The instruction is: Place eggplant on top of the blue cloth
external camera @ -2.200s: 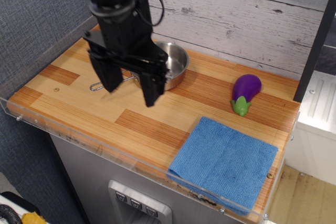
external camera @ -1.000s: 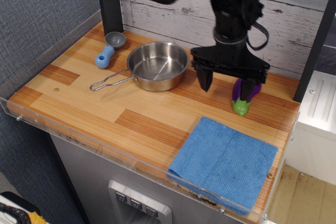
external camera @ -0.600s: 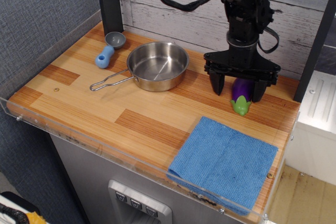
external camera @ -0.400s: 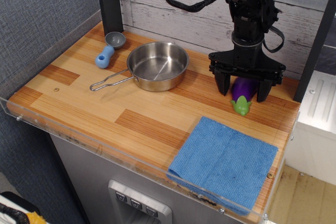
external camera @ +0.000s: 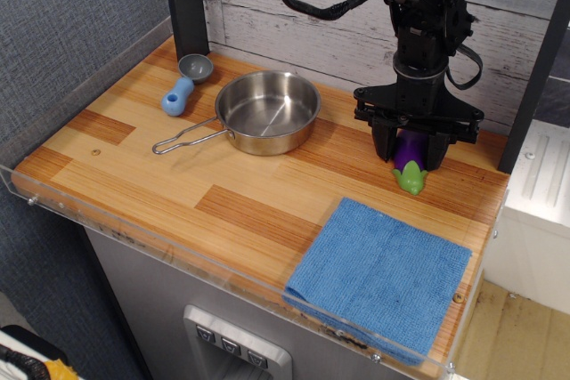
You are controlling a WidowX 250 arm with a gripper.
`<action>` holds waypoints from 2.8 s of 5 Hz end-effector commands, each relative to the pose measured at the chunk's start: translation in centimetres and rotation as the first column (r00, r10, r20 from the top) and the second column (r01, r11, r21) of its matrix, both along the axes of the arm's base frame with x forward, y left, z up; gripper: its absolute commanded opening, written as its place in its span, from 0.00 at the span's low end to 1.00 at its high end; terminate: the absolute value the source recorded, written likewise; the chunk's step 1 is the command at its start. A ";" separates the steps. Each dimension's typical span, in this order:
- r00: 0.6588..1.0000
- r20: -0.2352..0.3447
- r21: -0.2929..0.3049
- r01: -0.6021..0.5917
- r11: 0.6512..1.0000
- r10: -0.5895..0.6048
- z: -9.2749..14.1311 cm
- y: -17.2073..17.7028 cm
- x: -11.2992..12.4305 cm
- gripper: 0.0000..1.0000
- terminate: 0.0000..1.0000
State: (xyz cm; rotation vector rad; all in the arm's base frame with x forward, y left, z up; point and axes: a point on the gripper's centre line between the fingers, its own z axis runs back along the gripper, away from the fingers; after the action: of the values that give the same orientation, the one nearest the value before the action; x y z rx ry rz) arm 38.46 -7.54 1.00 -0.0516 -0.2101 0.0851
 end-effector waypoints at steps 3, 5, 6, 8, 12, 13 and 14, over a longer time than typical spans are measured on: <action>0.988 0.154 -0.052 0.042 0.998 -0.033 8.5 0.1 -2.6 0.00 0.00; 0.986 0.123 -0.042 0.118 0.992 -0.113 7.2 -1.0 -7.8 0.00 0.00; 0.982 0.096 -0.044 0.169 0.985 -0.165 5.7 -1.6 -9.6 0.00 0.00; 0.979 0.059 -0.014 0.194 0.981 -0.193 4.4 -2.4 -10.6 0.00 0.00; 0.985 0.039 -0.007 0.168 0.986 -0.168 5.4 -1.4 -11.2 1.00 0.00; 0.985 0.044 -0.019 0.170 0.985 -0.169 5.8 -1.3 -11.2 1.00 0.00; 0.986 0.063 -0.010 0.158 0.987 -0.157 7.3 -0.5 -10.2 1.00 0.00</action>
State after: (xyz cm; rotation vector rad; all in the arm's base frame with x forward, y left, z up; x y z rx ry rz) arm 27.53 -8.27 6.38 -0.0729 -0.1988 -0.0758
